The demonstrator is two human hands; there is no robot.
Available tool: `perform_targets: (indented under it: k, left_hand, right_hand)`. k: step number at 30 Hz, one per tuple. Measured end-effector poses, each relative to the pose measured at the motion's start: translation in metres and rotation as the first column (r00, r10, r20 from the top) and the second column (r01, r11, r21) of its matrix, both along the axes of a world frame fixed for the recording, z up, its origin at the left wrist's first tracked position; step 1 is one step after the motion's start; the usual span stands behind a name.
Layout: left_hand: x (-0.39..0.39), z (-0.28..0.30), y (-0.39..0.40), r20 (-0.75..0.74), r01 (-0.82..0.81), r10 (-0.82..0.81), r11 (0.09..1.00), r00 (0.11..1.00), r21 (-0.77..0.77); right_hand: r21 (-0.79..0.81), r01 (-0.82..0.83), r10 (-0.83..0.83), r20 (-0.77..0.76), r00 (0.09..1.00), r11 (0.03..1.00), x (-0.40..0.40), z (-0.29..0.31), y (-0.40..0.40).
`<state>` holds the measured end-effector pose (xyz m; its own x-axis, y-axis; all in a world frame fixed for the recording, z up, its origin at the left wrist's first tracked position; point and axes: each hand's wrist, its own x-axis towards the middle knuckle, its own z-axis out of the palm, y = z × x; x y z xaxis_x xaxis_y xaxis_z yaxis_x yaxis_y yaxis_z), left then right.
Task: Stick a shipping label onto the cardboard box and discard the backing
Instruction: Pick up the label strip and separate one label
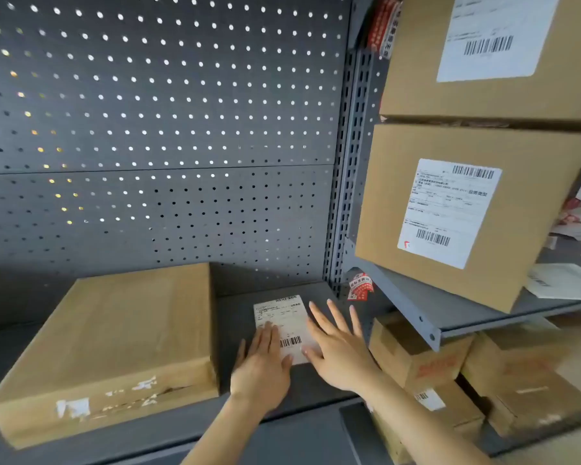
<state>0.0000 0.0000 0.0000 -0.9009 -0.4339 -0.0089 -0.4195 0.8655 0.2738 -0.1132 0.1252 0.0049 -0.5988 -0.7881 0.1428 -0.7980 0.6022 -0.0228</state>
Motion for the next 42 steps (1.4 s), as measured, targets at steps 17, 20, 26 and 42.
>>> perform_targets:
  k: [17, 20, 26, 42]
  left_hand:
    - [0.007, 0.014, -0.001, -0.279, -0.071, 0.107, 0.988, 0.954, 0.135]
    - [0.007, 0.020, -0.002, -0.354, -0.079, 0.127, 0.986, 0.926, 0.146]
    - [0.007, 0.037, -0.008, -0.577, -0.085, 0.181, 0.978, 0.796, 0.190]
    - [0.020, 0.063, -0.018, -0.749, -0.045, 0.209, 0.971, 0.629, 0.233]
  right_hand:
    - [-0.314, 0.014, 0.020, 0.106, 0.994, 0.949, 0.006, -0.003, 0.000]
    - [-0.428, -0.031, 0.029, -0.010, 1.000, 0.903, 0.003, -0.001, -0.003]
    - [-0.668, 0.044, 0.150, 0.230, 0.961, 0.743, 0.001, 0.033, -0.012]
    - [-0.460, 0.490, -0.070, 0.672, 0.737, 0.741, -0.025, 0.072, -0.027]
